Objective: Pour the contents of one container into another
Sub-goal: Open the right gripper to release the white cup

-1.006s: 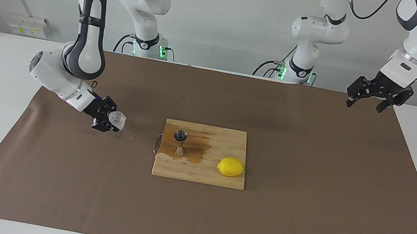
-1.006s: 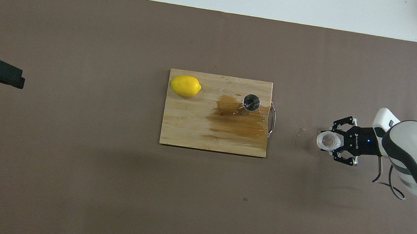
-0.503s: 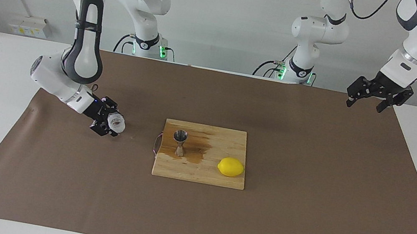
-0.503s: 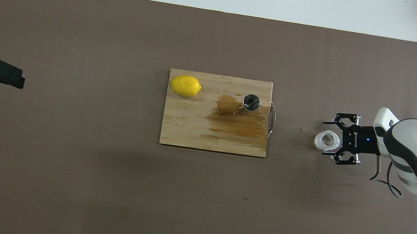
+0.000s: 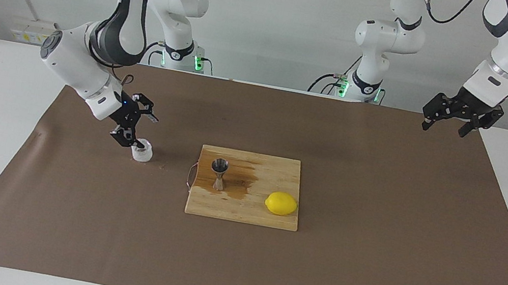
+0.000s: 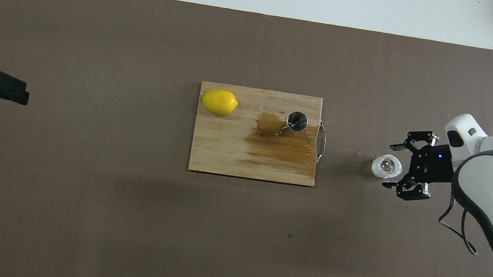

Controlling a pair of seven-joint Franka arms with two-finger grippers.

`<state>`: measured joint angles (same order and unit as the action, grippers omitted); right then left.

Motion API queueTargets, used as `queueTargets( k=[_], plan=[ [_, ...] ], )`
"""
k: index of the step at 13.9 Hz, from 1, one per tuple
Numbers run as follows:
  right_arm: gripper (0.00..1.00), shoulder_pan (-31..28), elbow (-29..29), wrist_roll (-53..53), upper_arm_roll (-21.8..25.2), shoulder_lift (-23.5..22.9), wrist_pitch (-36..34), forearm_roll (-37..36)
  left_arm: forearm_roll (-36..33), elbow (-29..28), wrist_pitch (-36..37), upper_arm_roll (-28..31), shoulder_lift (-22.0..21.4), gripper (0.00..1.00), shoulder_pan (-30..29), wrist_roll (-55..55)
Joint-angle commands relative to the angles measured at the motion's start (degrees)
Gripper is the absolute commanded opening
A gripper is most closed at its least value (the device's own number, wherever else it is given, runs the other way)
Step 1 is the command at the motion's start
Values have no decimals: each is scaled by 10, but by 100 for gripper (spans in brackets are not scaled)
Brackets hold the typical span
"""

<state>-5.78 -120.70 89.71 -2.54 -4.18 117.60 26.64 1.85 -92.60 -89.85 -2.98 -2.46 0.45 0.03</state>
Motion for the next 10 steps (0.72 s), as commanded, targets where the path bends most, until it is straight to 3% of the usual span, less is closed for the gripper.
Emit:
queueTargets(
  k=[1, 5, 10],
  plan=[
    [100, 29, 0, -186, -4, 3, 5, -98, 6, -18, 1, 3, -17, 100, 0, 7],
    [100, 60, 0, -474, -4, 28, -11, -227, 6, -18, 1, 3, -18, 100, 0, 7],
    [100, 53, 41, -724, -2, 58, -93, -279, 6, -18, 1, 3, -18, 100, 0, 7]
  ],
)
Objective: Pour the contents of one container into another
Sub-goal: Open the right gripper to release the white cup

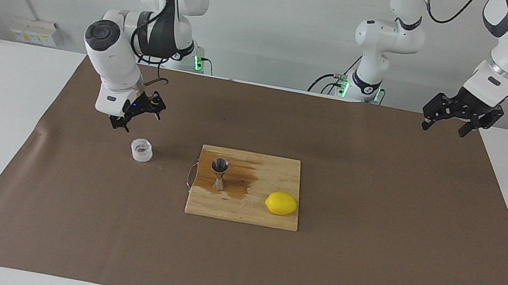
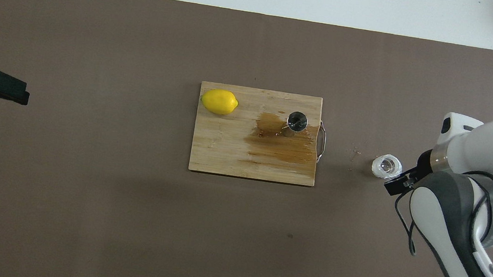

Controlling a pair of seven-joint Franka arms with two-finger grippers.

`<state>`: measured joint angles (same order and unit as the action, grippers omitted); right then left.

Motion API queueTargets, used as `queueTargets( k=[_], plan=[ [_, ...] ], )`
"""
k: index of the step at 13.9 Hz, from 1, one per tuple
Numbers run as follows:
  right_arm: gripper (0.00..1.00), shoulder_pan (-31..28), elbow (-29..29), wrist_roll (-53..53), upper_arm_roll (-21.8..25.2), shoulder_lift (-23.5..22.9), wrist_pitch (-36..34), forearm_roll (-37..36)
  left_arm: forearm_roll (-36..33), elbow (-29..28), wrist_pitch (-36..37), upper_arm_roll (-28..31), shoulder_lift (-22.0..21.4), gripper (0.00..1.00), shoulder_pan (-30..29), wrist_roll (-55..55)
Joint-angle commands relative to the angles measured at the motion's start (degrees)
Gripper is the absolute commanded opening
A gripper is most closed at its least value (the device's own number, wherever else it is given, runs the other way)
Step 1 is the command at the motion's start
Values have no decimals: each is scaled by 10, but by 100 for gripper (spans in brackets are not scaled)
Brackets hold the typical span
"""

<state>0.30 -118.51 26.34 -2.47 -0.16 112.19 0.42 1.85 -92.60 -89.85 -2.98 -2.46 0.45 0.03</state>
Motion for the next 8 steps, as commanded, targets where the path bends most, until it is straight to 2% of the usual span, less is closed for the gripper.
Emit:
queueTargets(
  k=[1, 4, 8],
  plan=[
    [100, -10, 31, -150, -3, 25, -56, -17, 6, -18, 1, 3, -18, 100, 0, 7],
    [100, -12, 115, -288, -3, 25, -141, -16, 6, -18, 1, 3, -18, 100, 0, 7],
    [100, -15, 232, -278, 5, 22, -212, -6, 6, -18, 1, 3, -18, 100, 0, 7]
  ],
)
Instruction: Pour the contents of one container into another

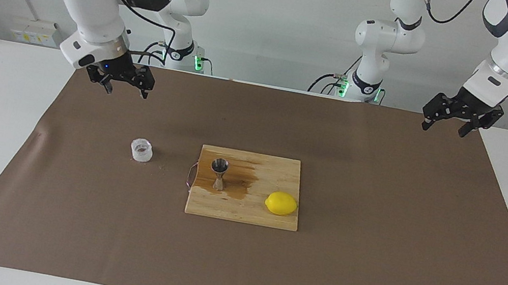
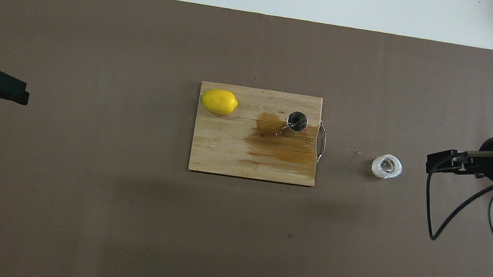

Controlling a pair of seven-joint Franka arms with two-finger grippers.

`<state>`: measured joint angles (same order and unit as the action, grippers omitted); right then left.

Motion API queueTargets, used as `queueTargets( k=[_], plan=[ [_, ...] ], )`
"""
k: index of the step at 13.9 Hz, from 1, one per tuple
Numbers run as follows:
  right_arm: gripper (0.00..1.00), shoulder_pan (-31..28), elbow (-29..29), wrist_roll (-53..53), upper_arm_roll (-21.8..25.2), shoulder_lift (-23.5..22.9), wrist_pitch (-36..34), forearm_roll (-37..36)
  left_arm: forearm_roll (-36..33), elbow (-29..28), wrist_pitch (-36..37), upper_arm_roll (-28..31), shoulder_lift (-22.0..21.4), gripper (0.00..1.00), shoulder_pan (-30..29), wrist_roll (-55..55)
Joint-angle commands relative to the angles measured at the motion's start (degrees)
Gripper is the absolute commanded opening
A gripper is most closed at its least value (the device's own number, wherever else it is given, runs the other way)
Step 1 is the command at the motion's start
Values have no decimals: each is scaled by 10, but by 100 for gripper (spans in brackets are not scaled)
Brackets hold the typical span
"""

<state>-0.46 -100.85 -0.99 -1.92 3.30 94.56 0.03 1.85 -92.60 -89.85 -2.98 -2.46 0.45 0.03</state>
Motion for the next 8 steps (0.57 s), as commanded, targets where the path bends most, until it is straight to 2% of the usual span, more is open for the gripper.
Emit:
queueTargets(
  k=[1, 3, 8],
  plan=[
    [100, -9, 77, -8, 2, -17, -54, 0, 6, -18, 1, 3, -18, 100, 0, 7],
    [100, -27, 114, -9, 7, -28, -82, -3, 6, -18, 1, 3, -18, 100, 0, 7],
    [100, -31, 99, -38, 8, -28, -53, 30, 6, -18, 1, 3, -18, 100, 0, 7]
  ],
)
